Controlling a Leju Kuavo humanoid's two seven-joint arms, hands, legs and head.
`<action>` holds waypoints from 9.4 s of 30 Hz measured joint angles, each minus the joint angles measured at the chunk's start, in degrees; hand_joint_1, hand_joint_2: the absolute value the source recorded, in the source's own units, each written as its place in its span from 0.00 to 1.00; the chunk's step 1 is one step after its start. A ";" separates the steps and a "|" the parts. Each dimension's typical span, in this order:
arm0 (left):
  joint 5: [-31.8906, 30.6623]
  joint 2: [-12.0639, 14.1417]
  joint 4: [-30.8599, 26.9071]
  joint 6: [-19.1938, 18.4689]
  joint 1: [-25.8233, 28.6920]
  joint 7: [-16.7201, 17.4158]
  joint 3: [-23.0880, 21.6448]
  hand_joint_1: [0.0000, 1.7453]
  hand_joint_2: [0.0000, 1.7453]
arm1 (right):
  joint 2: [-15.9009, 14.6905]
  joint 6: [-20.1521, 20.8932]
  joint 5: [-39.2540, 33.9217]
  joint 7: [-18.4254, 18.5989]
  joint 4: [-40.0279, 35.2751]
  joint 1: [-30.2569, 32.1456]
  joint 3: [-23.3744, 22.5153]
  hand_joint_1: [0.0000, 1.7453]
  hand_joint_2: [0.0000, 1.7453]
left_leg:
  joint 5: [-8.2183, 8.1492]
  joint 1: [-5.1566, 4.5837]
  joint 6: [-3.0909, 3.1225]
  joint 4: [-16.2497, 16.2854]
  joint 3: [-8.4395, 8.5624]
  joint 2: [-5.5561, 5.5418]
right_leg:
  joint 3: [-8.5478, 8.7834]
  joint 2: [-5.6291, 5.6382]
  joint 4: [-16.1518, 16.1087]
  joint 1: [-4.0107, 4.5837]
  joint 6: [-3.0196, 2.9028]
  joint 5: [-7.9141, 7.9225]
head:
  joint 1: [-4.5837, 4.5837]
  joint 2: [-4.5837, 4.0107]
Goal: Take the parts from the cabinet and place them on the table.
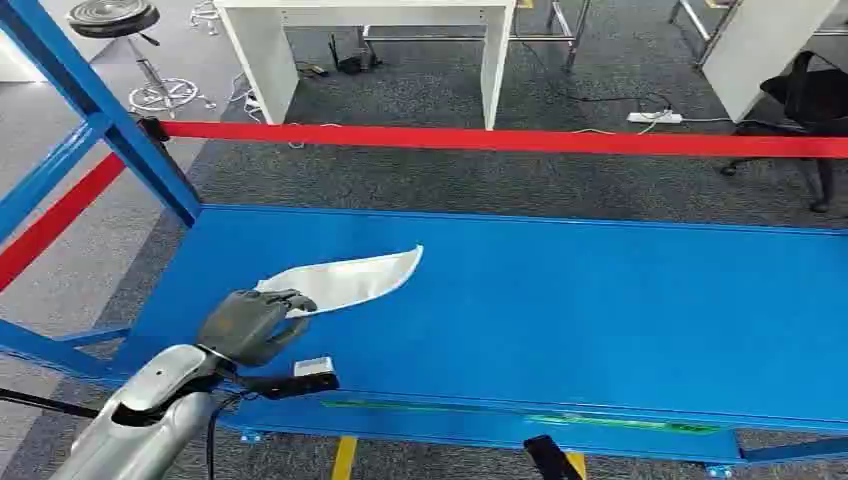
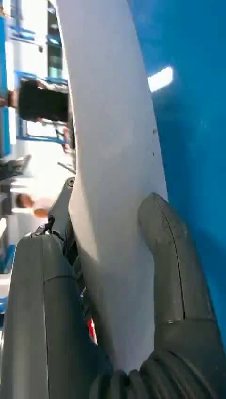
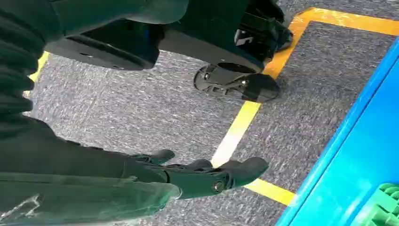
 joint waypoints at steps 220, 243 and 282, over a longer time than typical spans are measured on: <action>29.18 -10.69 -4.97 1.93 7.74 -16.02 -0.57 1.00 1.00 | 0.39 -2.25 -1.86 -16.50 -1.11 6.21 -24.44 0.00 1.00 | 0.65 1.47 -1.44 6.75 -4.76 -0.78 | -0.61 4.76 -0.21 -0.17 0.22 0.86 | 2.58 0.00; 29.11 -11.04 -4.88 1.58 7.21 -15.98 -0.64 1.00 1.00 | 0.33 -1.71 -0.57 -16.72 -1.11 6.21 -25.20 0.00 1.00 | -3.60 1.06 -1.32 5.63 -2.25 3.03 | -0.62 -1.13 -0.43 0.04 -0.13 0.87 | 2.84 0.00; 29.20 -10.47 -4.49 0.90 7.16 -15.91 -0.55 1.00 1.00 | 0.28 -0.11 0.94 -16.81 -1.11 6.02 -25.49 0.00 1.00 | 2.75 1.87 -2.19 3.69 -4.65 -0.99 | 0.62 4.01 0.08 -0.62 0.39 -0.71 | 2.47 0.00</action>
